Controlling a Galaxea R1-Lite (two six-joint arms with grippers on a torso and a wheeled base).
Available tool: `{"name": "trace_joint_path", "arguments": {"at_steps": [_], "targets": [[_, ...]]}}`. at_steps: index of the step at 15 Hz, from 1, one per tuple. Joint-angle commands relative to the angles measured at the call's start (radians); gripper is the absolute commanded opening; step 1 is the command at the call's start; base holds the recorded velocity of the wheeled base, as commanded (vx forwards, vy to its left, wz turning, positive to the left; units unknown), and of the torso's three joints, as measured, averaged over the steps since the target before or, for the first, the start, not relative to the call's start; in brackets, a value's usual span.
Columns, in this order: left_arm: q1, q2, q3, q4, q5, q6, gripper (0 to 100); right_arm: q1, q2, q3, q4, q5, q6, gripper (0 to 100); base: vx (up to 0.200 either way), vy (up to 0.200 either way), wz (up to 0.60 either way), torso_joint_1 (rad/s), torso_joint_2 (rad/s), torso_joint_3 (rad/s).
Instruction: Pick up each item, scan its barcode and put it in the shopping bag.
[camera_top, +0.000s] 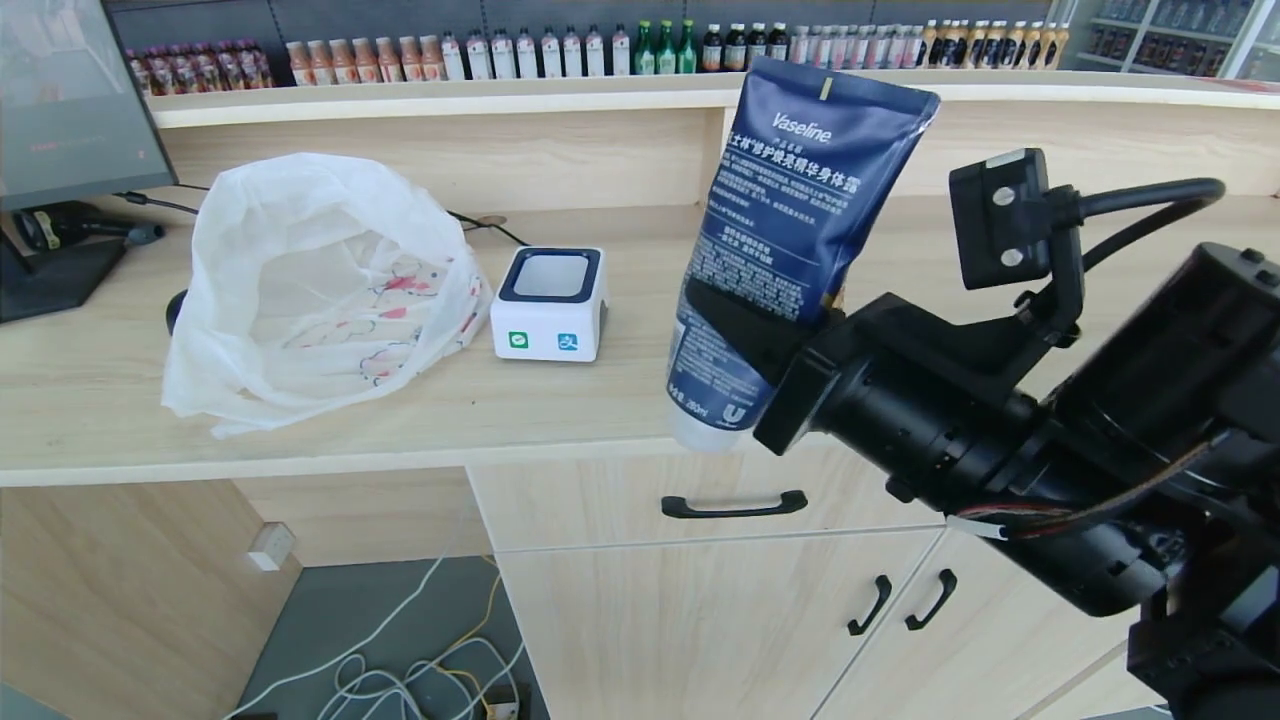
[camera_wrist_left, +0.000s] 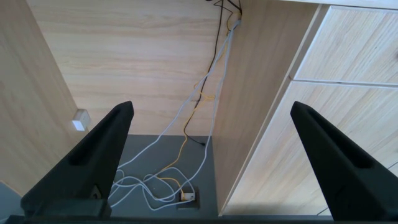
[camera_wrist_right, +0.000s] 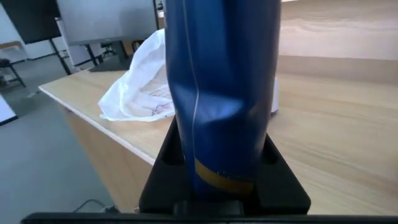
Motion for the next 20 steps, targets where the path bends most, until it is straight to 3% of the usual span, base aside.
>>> {"name": "trace_joint_path", "arguments": {"at_steps": [1,4,7,13,20], "targets": [[0.0,0.0,0.0,0.0,0.0,-0.001,100,-0.057,0.006,-0.011,0.001,0.113,0.013,0,0.0,0.0,0.0,0.0,0.0,0.0],[0.0,0.0,0.0,0.0,0.0,-0.001,100,-0.157,0.013,-0.023,0.001,0.386,0.039,0,0.0,0.0,0.0,0.0,0.0,0.0],[0.0,0.0,0.0,0.0,0.0,-0.001,100,-0.201,0.011,-0.041,0.001,0.545,0.106,0,0.0,0.0,0.0,0.0,0.0,0.0],[0.0,0.0,0.0,0.0,0.0,-0.001,100,-0.223,-0.021,-0.095,-0.001,0.792,0.292,0,0.0,0.0,0.0,0.0,0.0,0.0],[0.0,0.0,0.0,0.0,0.0,-0.001,100,-0.25,-0.066,-0.15,0.001,0.956,0.495,0,0.0,0.0,0.0,0.0,0.0,0.0]]}}
